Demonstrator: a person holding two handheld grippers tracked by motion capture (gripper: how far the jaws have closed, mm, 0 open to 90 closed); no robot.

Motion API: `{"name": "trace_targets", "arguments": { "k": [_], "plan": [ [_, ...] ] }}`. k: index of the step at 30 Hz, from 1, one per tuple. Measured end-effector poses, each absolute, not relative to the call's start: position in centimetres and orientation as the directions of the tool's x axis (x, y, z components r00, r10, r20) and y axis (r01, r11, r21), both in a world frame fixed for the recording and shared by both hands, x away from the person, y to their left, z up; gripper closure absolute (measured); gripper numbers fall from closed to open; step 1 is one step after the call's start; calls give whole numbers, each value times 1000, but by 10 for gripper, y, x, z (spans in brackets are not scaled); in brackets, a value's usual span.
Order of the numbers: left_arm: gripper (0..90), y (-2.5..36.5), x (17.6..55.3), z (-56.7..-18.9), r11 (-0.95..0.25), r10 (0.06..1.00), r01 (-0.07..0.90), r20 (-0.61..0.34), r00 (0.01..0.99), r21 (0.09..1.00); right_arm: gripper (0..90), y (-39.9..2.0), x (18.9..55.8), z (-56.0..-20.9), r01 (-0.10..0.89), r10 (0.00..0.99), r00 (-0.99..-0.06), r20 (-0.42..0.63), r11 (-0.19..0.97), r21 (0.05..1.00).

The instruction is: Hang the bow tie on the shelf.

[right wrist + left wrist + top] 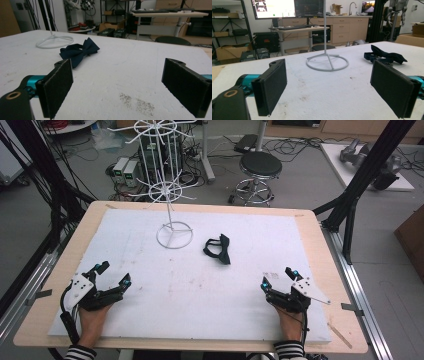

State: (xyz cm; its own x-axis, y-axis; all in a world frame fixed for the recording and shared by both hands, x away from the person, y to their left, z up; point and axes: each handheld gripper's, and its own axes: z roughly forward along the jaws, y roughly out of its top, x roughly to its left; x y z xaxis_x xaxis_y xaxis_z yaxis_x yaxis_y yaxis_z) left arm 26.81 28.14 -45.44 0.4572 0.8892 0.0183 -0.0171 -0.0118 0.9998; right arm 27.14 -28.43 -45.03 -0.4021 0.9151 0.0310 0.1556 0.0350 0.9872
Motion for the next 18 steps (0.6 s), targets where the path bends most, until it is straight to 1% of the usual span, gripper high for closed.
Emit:
{"name": "trace_targets", "arguments": {
  "k": [3,7,10,12,18],
  "plan": [
    [142,282,268,-454,-13,889,-16,19,457,1000,92,-281,275,-447,194,917,-399,3,81,978],
    [142,281,269,-454,-14,889,-13,18,458,1000,92,-273,280,-439,208,910,-413,-20,116,971],
    [143,282,268,-454,-12,889,-15,18,457,1000,92,-267,284,-431,231,913,-407,-26,130,964],
    [143,282,268,-454,-6,890,-17,13,456,1000,92,-263,287,-426,250,909,-415,-20,135,959],
    [143,282,268,-454,-10,890,-15,16,456,1000,92,-251,298,-411,263,892,-452,-13,147,953]
  ]
}}
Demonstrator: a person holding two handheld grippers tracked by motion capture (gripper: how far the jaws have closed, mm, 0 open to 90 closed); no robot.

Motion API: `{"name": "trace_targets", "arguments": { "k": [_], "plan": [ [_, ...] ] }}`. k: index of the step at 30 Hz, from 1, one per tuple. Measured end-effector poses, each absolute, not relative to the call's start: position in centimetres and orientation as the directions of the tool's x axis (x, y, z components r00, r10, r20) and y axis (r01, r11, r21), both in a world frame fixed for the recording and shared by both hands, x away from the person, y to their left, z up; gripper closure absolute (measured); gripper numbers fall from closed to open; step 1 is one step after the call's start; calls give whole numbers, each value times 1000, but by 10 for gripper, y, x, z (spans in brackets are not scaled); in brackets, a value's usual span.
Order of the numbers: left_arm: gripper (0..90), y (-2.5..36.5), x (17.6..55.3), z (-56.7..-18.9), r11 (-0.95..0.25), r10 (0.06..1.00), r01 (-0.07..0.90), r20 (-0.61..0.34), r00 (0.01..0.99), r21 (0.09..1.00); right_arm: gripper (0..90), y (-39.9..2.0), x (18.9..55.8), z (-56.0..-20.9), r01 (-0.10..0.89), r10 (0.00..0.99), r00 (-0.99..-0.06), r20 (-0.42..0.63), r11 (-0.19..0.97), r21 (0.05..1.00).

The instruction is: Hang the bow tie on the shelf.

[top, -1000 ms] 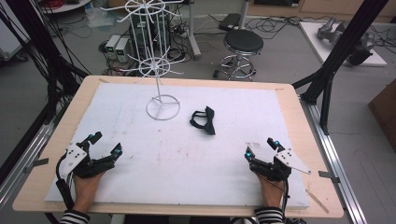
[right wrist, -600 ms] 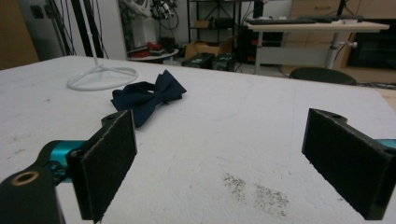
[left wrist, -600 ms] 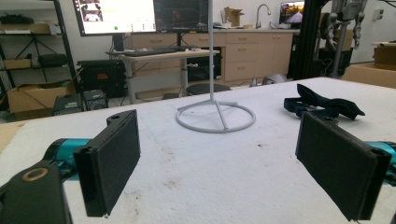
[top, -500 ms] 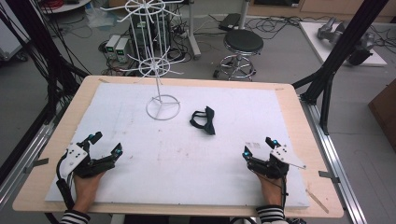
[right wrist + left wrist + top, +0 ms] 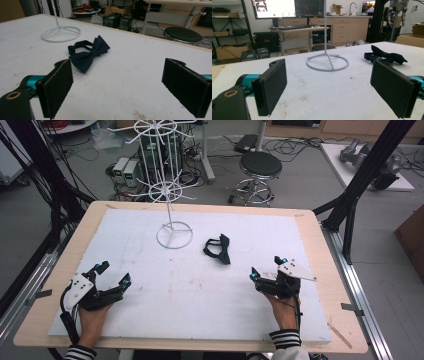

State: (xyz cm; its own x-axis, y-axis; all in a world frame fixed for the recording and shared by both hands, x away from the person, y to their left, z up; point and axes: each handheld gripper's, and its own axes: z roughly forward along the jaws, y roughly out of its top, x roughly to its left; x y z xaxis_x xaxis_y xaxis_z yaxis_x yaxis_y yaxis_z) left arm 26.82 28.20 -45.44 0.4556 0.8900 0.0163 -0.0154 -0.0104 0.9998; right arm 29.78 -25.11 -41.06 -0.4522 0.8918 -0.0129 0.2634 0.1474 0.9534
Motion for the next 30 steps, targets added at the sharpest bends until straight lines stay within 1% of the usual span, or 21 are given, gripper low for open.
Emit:
{"name": "trace_targets", "arguments": {
  "k": [2,4,13,19,30],
  "plan": [
    [142,282,268,-454,-6,890,-16,13,456,1000,91,-246,303,-403,271,885,-466,-15,159,949],
    [143,282,268,-454,-6,890,-16,13,456,1000,92,-241,307,-398,290,888,-460,-10,161,943],
    [143,283,269,-454,-4,891,-12,9,455,1000,92,-221,328,-387,353,856,-516,8,204,913],
    [143,282,269,-454,-6,892,-13,11,452,1000,92,-203,345,-384,403,845,-535,11,245,882],
    [144,282,269,-454,-5,892,-12,10,451,1000,93,-175,366,-386,443,825,-565,-12,315,839]
  ]
}}
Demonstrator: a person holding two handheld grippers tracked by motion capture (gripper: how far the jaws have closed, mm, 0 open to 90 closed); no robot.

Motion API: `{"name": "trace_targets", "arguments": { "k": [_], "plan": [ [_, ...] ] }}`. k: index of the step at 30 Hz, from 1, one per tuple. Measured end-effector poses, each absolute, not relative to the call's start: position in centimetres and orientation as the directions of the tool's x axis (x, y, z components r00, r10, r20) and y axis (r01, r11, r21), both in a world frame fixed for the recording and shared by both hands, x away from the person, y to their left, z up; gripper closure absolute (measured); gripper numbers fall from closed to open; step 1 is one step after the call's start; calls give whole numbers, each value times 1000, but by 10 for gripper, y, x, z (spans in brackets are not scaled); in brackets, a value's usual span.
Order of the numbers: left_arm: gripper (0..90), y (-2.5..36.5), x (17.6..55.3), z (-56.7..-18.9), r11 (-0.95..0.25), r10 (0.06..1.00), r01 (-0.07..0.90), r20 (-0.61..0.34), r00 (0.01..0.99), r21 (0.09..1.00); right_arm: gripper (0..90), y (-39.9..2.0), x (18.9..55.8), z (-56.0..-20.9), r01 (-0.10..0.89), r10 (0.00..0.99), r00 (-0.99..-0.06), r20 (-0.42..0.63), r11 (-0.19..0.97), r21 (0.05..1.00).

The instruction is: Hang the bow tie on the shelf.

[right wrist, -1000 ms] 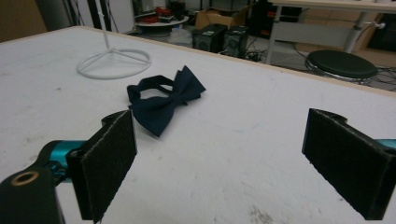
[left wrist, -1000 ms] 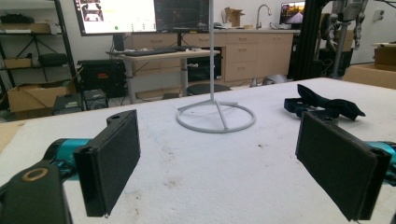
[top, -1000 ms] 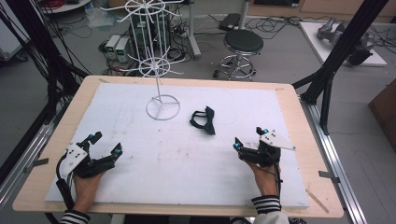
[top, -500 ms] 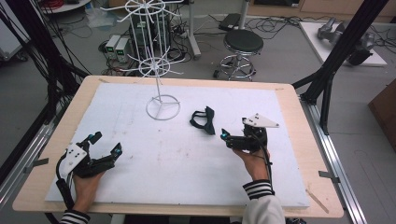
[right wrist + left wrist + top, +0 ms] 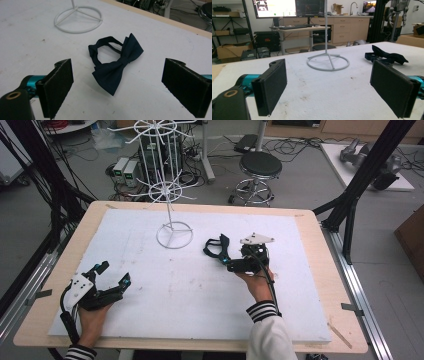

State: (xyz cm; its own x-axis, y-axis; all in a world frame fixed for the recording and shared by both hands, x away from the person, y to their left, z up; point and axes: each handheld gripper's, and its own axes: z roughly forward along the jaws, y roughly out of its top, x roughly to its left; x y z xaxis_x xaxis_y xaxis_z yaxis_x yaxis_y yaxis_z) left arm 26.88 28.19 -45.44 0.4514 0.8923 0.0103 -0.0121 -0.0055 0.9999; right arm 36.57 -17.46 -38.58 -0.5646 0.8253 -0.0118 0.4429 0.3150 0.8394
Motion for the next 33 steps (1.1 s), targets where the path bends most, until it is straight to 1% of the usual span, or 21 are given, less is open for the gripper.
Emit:
{"name": "trace_targets", "arguments": {
  "k": [3,6,11,18,20,26,27,31,33],
  "plan": [
    [144,282,269,-454,-5,892,-11,10,452,1000,95,-165,372,-386,460,821,-571,-32,352,815],
    [145,282,269,-454,-5,892,-11,9,452,1000,131,-159,377,-388,474,820,-571,-38,367,801],
    [145,282,269,-454,-3,892,-12,8,452,1000,143,-150,385,-394,511,828,-560,-37,379,771],
    [147,282,269,-454,-4,891,-8,7,453,1000,176,-141,390,-402,528,830,-552,-78,420,738],
    [147,283,269,-454,-4,892,-7,7,453,1000,222,-139,391,-403,532,830,-551,-83,426,732],
    [147,283,269,-454,-4,892,-7,7,453,1000,262,-134,394,-406,552,841,-535,-82,421,720],
    [147,283,269,-454,-3,892,-8,6,453,1000,281,-134,395,-407,552,842,-533,-84,421,720],
    [147,283,269,-454,-3,891,-7,6,453,1000,298,-132,398,-411,574,849,-523,-75,416,706],
    [147,283,269,-454,-2,891,-8,5,453,1000,329,-130,400,-413,574,844,-530,-81,428,698]
  ]
}}
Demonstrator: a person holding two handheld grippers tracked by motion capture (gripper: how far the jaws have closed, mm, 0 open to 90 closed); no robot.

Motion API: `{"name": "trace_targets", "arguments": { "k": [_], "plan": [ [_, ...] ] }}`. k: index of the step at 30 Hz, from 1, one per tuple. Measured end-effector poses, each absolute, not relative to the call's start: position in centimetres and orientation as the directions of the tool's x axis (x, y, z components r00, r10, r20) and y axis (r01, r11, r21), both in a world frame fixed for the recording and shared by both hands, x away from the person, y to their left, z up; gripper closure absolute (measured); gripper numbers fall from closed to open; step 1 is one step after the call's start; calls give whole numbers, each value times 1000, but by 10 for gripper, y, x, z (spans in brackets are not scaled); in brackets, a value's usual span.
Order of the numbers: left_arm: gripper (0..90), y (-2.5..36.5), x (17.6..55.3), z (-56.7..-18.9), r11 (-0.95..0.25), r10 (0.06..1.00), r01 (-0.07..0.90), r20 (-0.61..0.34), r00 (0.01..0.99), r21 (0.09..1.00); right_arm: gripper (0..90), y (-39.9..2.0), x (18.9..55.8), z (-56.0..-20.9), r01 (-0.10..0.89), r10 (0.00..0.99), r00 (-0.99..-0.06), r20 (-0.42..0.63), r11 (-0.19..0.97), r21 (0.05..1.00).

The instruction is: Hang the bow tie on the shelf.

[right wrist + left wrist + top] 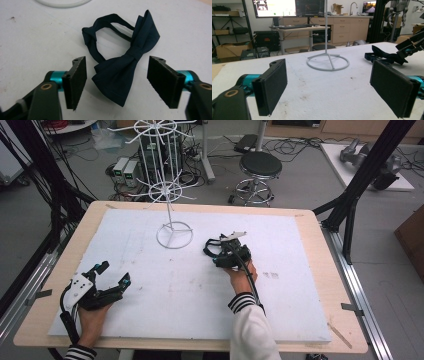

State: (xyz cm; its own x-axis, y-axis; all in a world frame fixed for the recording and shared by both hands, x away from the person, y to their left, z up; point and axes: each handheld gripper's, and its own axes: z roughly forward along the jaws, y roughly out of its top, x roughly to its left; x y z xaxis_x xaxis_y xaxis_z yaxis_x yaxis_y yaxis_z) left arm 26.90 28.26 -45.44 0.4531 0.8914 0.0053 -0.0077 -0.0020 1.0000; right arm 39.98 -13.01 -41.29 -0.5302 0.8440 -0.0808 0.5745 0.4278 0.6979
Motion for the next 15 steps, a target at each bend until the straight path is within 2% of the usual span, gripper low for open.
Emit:
{"name": "trace_targets", "arguments": {
  "k": [5,9,15],
  "plan": [
    [147,283,269,-454,-1,892,-8,4,453,1000,401,-124,401,-416,571,834,-541,-111,461,680],
    [147,283,269,-454,-1,892,-9,5,452,1000,421,-120,401,-419,570,829,-540,-147,489,661],
    [146,283,269,-454,0,892,-9,4,452,1000,512,-119,400,-419,569,822,-541,-179,514,642]
  ]
}}
